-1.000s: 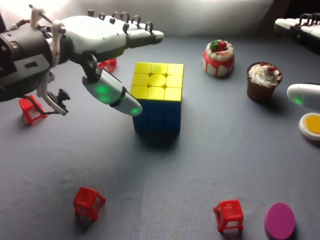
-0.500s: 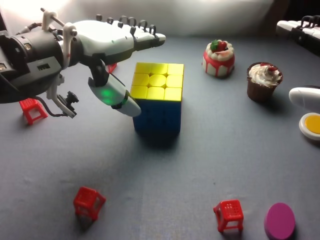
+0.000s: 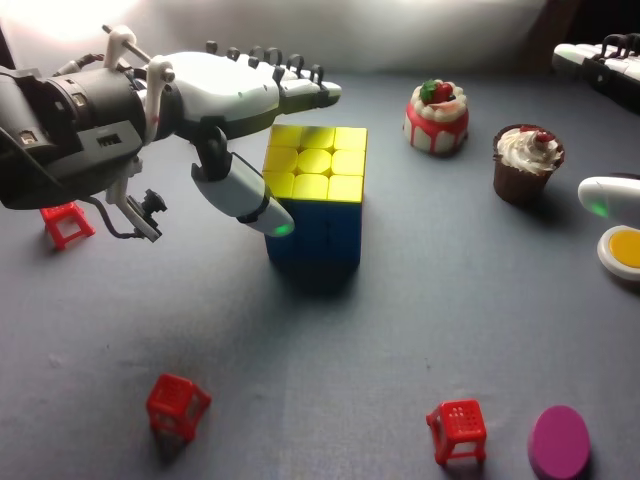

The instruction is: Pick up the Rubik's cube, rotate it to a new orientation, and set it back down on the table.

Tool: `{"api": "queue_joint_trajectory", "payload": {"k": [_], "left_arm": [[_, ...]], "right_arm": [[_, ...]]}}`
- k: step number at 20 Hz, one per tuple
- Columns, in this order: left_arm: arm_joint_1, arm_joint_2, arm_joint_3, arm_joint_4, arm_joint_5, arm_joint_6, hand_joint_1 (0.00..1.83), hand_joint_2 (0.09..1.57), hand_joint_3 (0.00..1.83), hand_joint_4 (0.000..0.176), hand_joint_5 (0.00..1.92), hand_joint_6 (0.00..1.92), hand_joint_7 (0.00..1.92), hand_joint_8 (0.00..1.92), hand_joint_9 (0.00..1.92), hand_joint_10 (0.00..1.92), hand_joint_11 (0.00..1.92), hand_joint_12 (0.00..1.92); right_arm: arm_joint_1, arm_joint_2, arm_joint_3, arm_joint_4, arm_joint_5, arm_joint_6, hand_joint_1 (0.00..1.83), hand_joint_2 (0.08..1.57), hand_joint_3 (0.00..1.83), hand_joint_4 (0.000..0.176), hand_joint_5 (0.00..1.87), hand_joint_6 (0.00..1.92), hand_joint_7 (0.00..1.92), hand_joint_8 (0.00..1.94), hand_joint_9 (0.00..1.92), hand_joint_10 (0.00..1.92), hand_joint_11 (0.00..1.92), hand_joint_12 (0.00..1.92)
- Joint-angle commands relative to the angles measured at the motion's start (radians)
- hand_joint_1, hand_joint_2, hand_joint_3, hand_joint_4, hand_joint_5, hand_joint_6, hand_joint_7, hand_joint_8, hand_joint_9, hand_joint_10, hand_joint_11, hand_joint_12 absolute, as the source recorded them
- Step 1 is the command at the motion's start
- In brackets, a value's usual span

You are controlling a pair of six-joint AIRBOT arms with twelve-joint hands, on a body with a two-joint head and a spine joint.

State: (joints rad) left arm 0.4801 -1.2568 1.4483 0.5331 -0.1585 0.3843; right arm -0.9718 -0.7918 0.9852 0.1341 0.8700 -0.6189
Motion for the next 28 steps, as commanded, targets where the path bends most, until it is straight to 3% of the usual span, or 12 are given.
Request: {"api": "queue_joint_trajectory", "payload": {"k": [1, 4, 6, 7, 8, 10, 16, 21, 22, 26, 27, 28], "left_arm": [[0.0, -0.006, 0.005, -0.006, -0.081, -0.004, 0.78, 0.92, 0.0, 0.068, 0.0, 0.0, 0.0, 0.0, 0.0, 0.0, 0.0, 0.88], [0.006, -0.009, 0.009, -0.006, -0.076, -0.006, 0.79, 0.93, 0.0, 0.051, 0.0, 0.0, 0.0, 0.0, 0.03, 0.01, 0.0, 1.23], [0.006, -0.011, 0.01, -0.006, -0.075, -0.007, 0.8, 0.93, 0.0, 0.012, 0.0, 0.0, 0.0, 0.0, 0.0, 0.0, 0.0, 0.94], [0.007, -0.013, 0.012, -0.006, -0.073, -0.007, 0.79, 0.93, 0.0, 0.0, 0.0, 0.0, 0.0, 0.0, 0.02, 0.01, 0.0, 1.02], [0.007, -0.016, 0.014, -0.006, -0.073, -0.007, 0.76, 0.93, 0.0, 0.015, 0.0, 0.0, 0.0, 0.0, 0.06, 0.02, 0.0, 1.23], [0.008, -0.019, 0.015, -0.006, -0.073, -0.007, 0.74, 0.94, 0.0, 0.0, 0.0, 0.0, 0.0, 0.0, 0.09, 0.02, 0.0, 1.38], [0.007, -0.028, 0.017, -0.005, -0.074, -0.007, 0.68, 0.97, 0.0, 0.0, 0.05, 0.01, 0.0, 0.0, 0.02, 0.01, 0.0, 0.75], [-0.012, -0.033, 0.023, 0.02, -0.055, -0.007, 0.64, 1.05, 0.01, 0.0, 0.13, 0.01, 0.14, 0.02, 0.17, 0.04, 0.0, 1.07], [-0.013, -0.033, 0.023, 0.026, -0.051, -0.007, 0.68, 1.06, 0.0, 0.0, 0.29, 0.03, 0.43, 0.07, 0.39, 0.3, 0.0, 1.56], [-0.009, -0.033, 0.023, 0.026, -0.054, -0.007, 0.69, 1.08, 0.0, 0.0, 0.51, 0.07, 0.61, 0.15, 0.28, 1.0, 0.03, 1.78], [-0.008, -0.033, 0.022, 0.026, -0.057, -0.008, 0.71, 1.07, 0.0, 0.0, 0.57, 0.1, 0.62, 0.26, 0.31, 1.09, 0.08, 1.8], [-0.007, -0.033, 0.022, 0.026, -0.058, -0.008, 0.8, 1.08, 0.0, 0.0, 0.58, 0.39, 0.5, 0.81, 0.32, 1.42, 0.2, 1.9]], "right_arm": [[0.005, -0.002, 0.003, 0.011, 0.123, 0.006, 0.49, 1.29, 0.0, 0.0, 0.0, 0.0, 0.0, 0.0, 0.0, 0.0, 0.0, 0.18], [0.004, -0.003, 0.003, 0.013, 0.124, 0.006, 0.51, 1.29, 0.0, 0.0, 0.0, 0.0, 0.0, 0.0, 0.0, 0.0, 0.0, 0.23], [0.002, -0.003, 0.003, 0.015, 0.124, 0.006, 0.51, 1.3, 0.0, 0.0, 0.0, 0.0, 0.0, 0.0, 0.0, 0.0, 0.0, 0.31], [0.002, -0.003, 0.003, 0.015, 0.124, 0.006, 0.53, 1.29, 0.0, 0.0, 0.0, 0.0, 0.0, 0.0, 0.0, 0.0, 0.0, 0.37], [0.002, -0.003, 0.003, 0.015, 0.125, 0.006, 0.52, 1.3, 0.0, 0.0, 0.0, 0.0, 0.0, 0.0, 0.0, 0.0, 0.0, 0.28], [0.001, -0.003, 0.003, 0.015, 0.125, 0.006, 0.52, 1.29, 0.0, 0.0, 0.0, 0.0, 0.0, 0.0, 0.0, 0.0, 0.0, 0.26], [-0.004, -0.003, 0.003, 0.02, 0.129, 0.006, 0.53, 1.3, 0.0, 0.0, 0.0, 0.0, 0.0, 0.0, 0.0, 0.0, 0.0, 0.13], [-0.004, -0.003, 0.002, 0.02, 0.131, 0.006, 0.51, 1.29, 0.0, 0.0, 0.0, 0.0, 0.0, 0.0, 0.0, 0.0, 0.0, 0.34], [-0.004, -0.003, 0.002, 0.02, 0.131, 0.006, 0.49, 1.29, 0.0, 0.0, 0.0, 0.0, 0.0, 0.0, 0.0, 0.0, 0.0, 0.44], [-0.007, -0.003, 0.0, 0.023, 0.134, 0.006, 0.5, 1.29, 0.0, 0.0, 0.0, 0.0, 0.0, 0.0, 0.0, 0.0, 0.0, 0.32], [-0.009, -0.003, -0.001, 0.024, 0.136, 0.006, 0.5, 1.29, 0.0, 0.0, 0.0, 0.0, 0.0, 0.0, 0.0, 0.0, 0.0, 0.26], [-0.009, -0.003, -0.001, 0.025, 0.136, 0.006, 0.5, 1.29, 0.0, 0.0, 0.0, 0.0, 0.0, 0.0, 0.0, 0.0, 0.0, 0.36]]}}
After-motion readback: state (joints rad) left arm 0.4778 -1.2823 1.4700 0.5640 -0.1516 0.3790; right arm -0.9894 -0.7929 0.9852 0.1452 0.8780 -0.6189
